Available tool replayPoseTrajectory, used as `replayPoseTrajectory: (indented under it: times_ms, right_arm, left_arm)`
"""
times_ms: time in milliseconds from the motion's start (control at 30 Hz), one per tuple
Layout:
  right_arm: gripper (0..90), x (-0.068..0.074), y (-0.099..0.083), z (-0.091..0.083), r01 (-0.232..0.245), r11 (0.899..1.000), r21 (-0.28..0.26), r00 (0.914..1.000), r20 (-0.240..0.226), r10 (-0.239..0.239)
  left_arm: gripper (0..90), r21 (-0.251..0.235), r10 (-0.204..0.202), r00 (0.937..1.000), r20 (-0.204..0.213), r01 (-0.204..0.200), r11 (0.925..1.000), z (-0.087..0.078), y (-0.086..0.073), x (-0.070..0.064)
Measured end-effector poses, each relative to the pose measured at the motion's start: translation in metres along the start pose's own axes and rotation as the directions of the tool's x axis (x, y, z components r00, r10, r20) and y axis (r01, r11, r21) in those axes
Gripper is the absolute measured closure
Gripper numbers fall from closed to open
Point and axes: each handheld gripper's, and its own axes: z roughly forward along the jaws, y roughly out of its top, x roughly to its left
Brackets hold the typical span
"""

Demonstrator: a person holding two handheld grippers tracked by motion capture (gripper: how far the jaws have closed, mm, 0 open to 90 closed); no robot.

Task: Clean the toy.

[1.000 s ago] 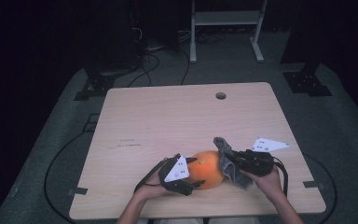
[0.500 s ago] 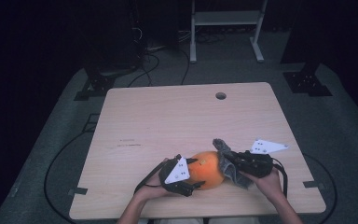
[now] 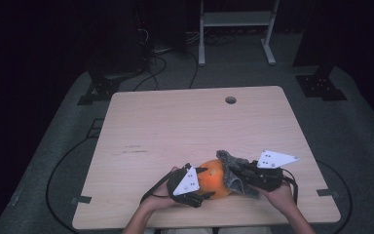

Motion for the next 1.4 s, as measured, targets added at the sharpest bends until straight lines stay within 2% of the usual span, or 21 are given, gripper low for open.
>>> replayPoseTrajectory:
  times_ms: [167, 233, 333, 367, 433, 533, 567, 633, 667, 733, 833, 867, 900, 967, 1033, 1100, 1133, 1200, 1233, 1300, 1400]
  right_arm:
    - [80.7, -0.018, -0.014, 0.0, -0.081, 0.994, 0.076, 0.9941, 0.079, 0.074]
    - [80.7, -0.018, -0.012, -0.003, -0.087, 0.994, 0.061, 0.9939, 0.073, 0.082]
    - [80.6, -0.005, 0.003, -0.009, -0.036, 0.999, -0.038, 0.9993, -0.015, 0.035]
    - [80.6, 0.0, 0.006, -0.008, -0.014, 0.999, -0.032, 0.9996, -0.025, 0.013]
    - [80.7, 0.004, 0.004, 0.0, 0.045, 0.998, 0.035, 0.9989, 0.006, -0.046]
    - [80.8, -0.01, -0.006, 0.001, -0.026, 0.997, 0.074, 0.9981, 0.058, 0.022]
    - [80.9, -0.011, -0.007, -0.001, -0.021, 0.996, 0.084, 0.9969, 0.078, 0.015]
    - [80.9, -0.007, -0.003, -0.005, -0.035, 0.999, 0.04, 0.9982, 0.051, 0.033]
    - [80.9, -0.002, 0.0, -0.006, -0.023, 1.0, 0.009, 0.9996, 0.017, 0.022]
    - [80.9, 0.007, 0.007, -0.002, 0.044, 0.999, 0.016, 0.999, -0.005, -0.044]
    - [80.9, -0.001, 0.0, 0.0, 0.037, 0.997, 0.072, 0.9981, 0.046, -0.041]
    - [80.9, -0.007, -0.005, -0.001, 0.009, 0.995, 0.104, 0.996, 0.087, -0.018]
    - [81.0, -0.01, -0.008, -0.003, -0.013, 0.994, 0.11, 0.9954, 0.095, 0.003]
    - [80.9, -0.007, -0.008, -0.008, -0.023, 0.997, 0.072, 0.997, 0.076, 0.018]
    - [80.8, 0.004, 0.002, -0.008, 0.009, 1.0, 0.006, 1.0, 0.001, -0.009]
    - [80.9, 0.013, 0.007, 0.0, 0.065, 0.997, 0.045, 0.9979, 0.0, -0.066]
    - [80.9, 0.012, 0.004, 0.002, 0.066, 0.997, 0.051, 0.9978, 0.0, -0.066]
    - [80.9, 0.007, -0.003, 0.002, 0.024, 0.999, 0.035, 0.9996, -0.018, -0.023]
    - [80.9, 0.005, -0.005, 0.0, 0.014, 1.0, 0.027, 0.9995, -0.027, -0.013]
    - [80.9, 0.002, -0.008, -0.002, 0.001, 1.0, 0.023, 0.9996, -0.027, -0.001]
    - [81.0, -0.006, -0.012, -0.003, -0.029, 0.998, 0.053, 0.9994, 0.023, 0.028]
  left_arm:
    - [25.9, -0.005, 0.001, 1.0, -0.007, -0.001, 1.0, 0.003, 0.002, -0.002]
    - [26.0, 0.003, 0.015, 0.9999, -0.007, -0.015, 0.9999, 0.004, 0.003, -0.003]
    - [26.0, 0.0, 0.015, 0.9999, -0.006, -0.015, 0.9999, 0.003, 0.003, -0.003]
    - [26.0, 0.0, 0.015, 0.9999, -0.004, -0.015, 0.9999, 0.003, 0.003, -0.003]
    - [26.5, 0.004, 0.025, 0.9997, -0.005, -0.025, 0.9997, 0.004, 0.004, -0.005]
    - [27.2, 0.004, 0.027, 0.9996, -0.006, -0.027, 0.9996, 0.006, 0.006, -0.006]
    - [27.3, 0.004, 0.028, 0.9996, -0.006, -0.028, 0.9996, 0.007, 0.007, -0.006]
    - [27.4, 0.004, 0.035, 0.9994, -0.004, -0.035, 0.9994, 0.008, 0.007, -0.007]
    - [27.4, 0.007, 0.04, 0.9992, -0.004, -0.04, 0.9992, 0.008, 0.007, -0.007]
    - [27.5, 0.009, 0.041, 0.9991, -0.004, -0.041, 0.9991, 0.006, 0.006, -0.007]
    - [27.7, 0.0, 0.023, 0.9997, -0.004, -0.023, 0.9997, 0.006, 0.005, -0.005]
    - [27.6, -0.003, 0.021, 0.9998, -0.003, -0.021, 0.9998, 0.006, 0.005, -0.005]
    - [27.6, -0.007, 0.018, 0.9998, -0.001, -0.018, 0.9998, 0.007, 0.005, -0.005]
    - [27.6, -0.007, 0.016, 0.9999, -0.002, -0.016, 0.9998, 0.007, 0.005, -0.005]
    - [27.6, -0.005, 0.017, 0.9999, -0.002, -0.017, 0.9998, 0.007, 0.005, -0.005]
    - [25.5, -0.015, -0.003, 0.9999, 0.012, 0.003, 0.9999, 0.005, 0.005, -0.003]
    - [21.6, -0.028, -0.028, 0.9994, 0.019, 0.028, 0.9992, 0.004, 0.005, -0.001]
    - [16.3, -0.067, -0.116, 0.9928, 0.032, 0.118, 0.9908, 0.003, 0.005, 0.004]
    - [14.2, -0.045, -0.128, 0.9915, 0.023, 0.129, 0.9906, 0.005, 0.005, 0.006]
    - [13.9, -0.034, -0.113, 0.9934, 0.017, 0.114, 0.993, 0.009, 0.005, 0.003]
    - [21.1, -0.037, -0.106, 0.9944, 0.0, 0.106, 0.9937, 0.009, 0.005, 0.002]
